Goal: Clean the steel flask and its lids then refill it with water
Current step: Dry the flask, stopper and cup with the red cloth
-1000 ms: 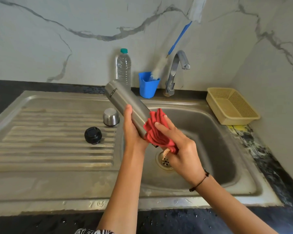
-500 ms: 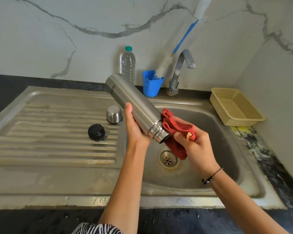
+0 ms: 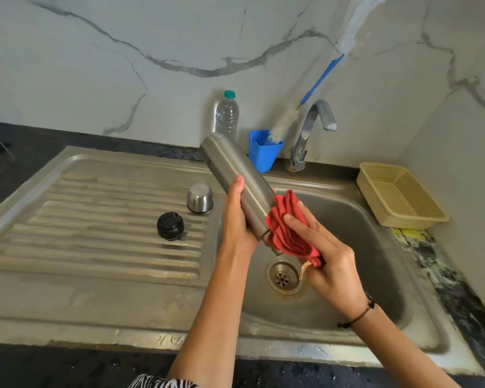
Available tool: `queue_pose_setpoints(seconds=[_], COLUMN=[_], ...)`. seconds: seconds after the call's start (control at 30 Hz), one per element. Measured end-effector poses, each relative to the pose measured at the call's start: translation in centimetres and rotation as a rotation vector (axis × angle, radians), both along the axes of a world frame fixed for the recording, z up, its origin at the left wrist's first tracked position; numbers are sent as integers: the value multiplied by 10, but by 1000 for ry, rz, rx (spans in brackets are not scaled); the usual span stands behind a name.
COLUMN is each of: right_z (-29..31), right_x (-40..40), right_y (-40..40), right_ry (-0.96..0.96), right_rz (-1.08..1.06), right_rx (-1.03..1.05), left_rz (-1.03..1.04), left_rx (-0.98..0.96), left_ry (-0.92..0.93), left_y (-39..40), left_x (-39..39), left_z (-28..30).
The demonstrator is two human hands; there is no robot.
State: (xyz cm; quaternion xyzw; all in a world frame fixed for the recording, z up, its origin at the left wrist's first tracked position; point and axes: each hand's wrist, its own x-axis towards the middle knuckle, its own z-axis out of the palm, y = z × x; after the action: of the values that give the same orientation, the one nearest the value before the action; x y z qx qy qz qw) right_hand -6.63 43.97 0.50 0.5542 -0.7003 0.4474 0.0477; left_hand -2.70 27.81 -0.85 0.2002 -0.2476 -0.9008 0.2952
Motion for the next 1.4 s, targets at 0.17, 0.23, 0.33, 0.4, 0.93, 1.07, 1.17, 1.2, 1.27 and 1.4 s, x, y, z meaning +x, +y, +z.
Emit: queue_pose_setpoints(seconds=[0.17, 0.23, 0.33, 0.4, 0.93, 1.07, 1.17, 1.2, 1.27, 1.4], right_z=[18, 38, 75, 93, 91, 86, 81, 81, 87, 87], right_x=[-11, -17, -25, -28, -49, -52, -52, -52, -45, -34], right_y=[-3, -15, -42, -61, -86, -82, -86, -86, -86, -94], right_ry=[-311, -209, 21, 183, -811, -834, -677, -559, -244, 86], right_rz=[-135, -164, -139, -133, -65, -47, -134, -151, -125, -12], right_rx=[-9, -81, -150, -83, -121, -127, -198, -194, -91, -19], left_rz=[-60, -77, -108, -118, -171, -127, -67, -66, -80, -67], left_rx=[-165, -250, -322, -358, -356, -285, -244, -233, -266, -429], left_ry=[-176, -199, -193, -159, -96, -174, -185, -182, -179, -162], left_y=[-4, -3, 6, 11, 8, 4, 1, 1, 1, -2], left_x=[6, 4, 1, -2, 2, -1, -1, 0, 0, 0], left_z=[-2, -2, 4, 7, 11, 12, 10, 12, 15, 17])
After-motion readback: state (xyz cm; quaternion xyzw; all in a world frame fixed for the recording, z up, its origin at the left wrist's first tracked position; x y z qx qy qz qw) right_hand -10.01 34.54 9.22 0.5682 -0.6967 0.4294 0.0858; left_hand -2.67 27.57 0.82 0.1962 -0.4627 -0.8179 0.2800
